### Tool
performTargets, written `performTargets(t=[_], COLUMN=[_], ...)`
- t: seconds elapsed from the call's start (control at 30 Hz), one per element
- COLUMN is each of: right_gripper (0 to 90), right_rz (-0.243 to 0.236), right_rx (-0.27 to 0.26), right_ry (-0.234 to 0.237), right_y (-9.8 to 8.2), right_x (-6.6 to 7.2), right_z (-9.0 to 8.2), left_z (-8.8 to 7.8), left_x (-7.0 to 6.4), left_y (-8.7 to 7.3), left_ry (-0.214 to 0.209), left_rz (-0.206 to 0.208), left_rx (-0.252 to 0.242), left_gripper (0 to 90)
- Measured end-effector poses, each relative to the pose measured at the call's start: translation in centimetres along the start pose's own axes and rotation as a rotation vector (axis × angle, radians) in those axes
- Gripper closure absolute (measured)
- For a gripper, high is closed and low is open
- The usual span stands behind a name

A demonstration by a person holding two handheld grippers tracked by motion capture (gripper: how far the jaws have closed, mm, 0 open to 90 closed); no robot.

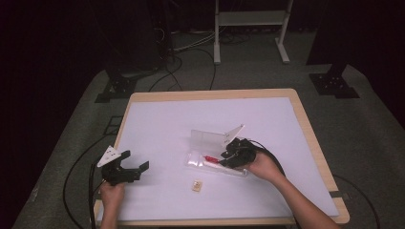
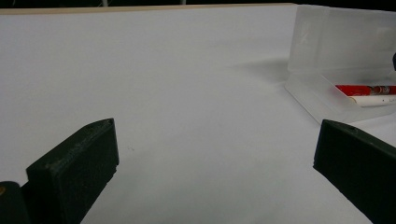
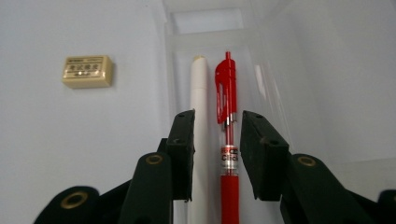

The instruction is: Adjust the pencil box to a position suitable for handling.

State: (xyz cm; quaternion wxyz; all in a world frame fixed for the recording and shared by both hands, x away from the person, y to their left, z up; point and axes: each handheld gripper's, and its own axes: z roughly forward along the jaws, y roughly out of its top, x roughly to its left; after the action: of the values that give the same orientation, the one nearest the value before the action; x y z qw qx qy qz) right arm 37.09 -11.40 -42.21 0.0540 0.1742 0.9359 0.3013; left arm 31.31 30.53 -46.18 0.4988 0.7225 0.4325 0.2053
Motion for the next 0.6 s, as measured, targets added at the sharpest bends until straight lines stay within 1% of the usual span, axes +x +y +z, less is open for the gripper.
performTargets(t=[0.03, 0.1, 0.13, 0.47, 0.5, 0.6], right_gripper=[63.8, 63.6, 62.8, 59.7, 58.7, 58.1], right_rz=[-0.006, -0.011, -0.019, -0.044, -0.054, -0.056], right_rx=[-0.006, -0.007, -0.011, -0.020, -0.021, -0.024], right_ry=[0.006, 0.008, 0.012, 0.030, 0.035, 0.040], right_y=[0.1, 0.1, 0.3, 0.7, 0.8, 0.9], right_x=[0.3, 0.4, 0.9, 2.1, 2.4, 2.7], right_z=[-0.2, -0.3, -0.4, -0.6, -0.5, -0.5], left_z=[0.0, 0.0, 0.0, 0.0, 0.0, 0.0], left_x=[0.0, 0.0, 0.0, 0.0, 0.0, 0.0], left_y=[0.0, 0.0, 0.0, 0.0, 0.0, 0.0], left_ry=[0.000, 0.000, 0.001, 0.000, 0.000, 0.000], left_rz=[0.000, 0.000, 0.000, -0.004, -0.005, -0.005], left_rx=[0.000, 0.001, 0.001, -0.002, -0.004, -0.004], left_gripper=[0.0, 0.0, 0.0, 0.0, 0.0, 0.0])
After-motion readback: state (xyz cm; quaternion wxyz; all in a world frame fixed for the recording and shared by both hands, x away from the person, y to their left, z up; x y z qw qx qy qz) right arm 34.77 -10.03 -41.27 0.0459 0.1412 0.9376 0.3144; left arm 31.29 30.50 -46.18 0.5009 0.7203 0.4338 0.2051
